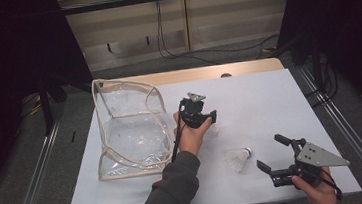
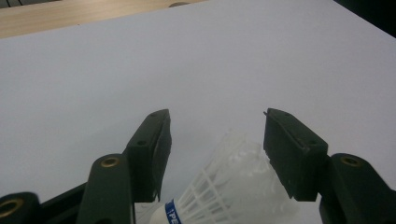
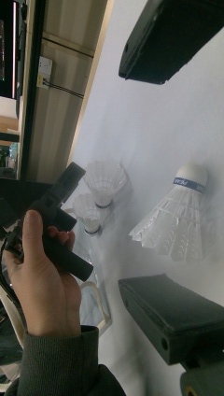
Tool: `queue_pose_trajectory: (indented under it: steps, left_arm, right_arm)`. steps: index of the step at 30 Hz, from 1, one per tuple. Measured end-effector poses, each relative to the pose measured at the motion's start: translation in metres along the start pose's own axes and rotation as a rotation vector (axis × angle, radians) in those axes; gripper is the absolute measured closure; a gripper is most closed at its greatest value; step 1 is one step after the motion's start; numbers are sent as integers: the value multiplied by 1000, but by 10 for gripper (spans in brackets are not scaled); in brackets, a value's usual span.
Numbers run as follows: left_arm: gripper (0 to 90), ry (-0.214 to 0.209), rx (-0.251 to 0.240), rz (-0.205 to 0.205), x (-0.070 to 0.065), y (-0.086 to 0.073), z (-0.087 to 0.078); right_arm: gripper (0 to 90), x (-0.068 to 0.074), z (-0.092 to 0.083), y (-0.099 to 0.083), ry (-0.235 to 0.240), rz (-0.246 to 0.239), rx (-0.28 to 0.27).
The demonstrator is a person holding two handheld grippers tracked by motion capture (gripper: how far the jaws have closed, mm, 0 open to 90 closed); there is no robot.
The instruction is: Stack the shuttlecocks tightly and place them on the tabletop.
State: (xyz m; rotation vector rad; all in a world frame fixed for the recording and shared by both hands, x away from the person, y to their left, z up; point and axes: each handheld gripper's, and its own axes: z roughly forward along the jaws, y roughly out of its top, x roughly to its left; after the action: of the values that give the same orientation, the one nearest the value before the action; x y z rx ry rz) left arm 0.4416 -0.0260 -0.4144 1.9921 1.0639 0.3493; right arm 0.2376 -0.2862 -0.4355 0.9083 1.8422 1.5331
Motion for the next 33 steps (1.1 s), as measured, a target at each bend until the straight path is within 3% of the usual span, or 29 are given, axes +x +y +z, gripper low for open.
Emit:
queue_pose_trajectory:
  steps: [13,15,18,26,31,33]
  left_arm:
    - [388,-22,-13,1,-1,1,-6]
    - [343,-41,-18,-18,-3,1,-10]
    - [293,-98,3,1,-7,0,-13]
    - [131,-167,6,5,-20,0,-25]
    - [103,-213,-22,28,-29,-6,-35]
    - [93,-236,-12,36,-32,-11,-38]
  right_arm:
    - [8,0,0,0,-1,-1,0]
    - [8,0,0,0,1,-4,0]
    - [8,0,0,0,2,0,-2]
    - [8,0,1,0,1,-4,1]
    - [8,0,0,0,-2,3,1]
    - [8,0,0,0,-3,2,1]
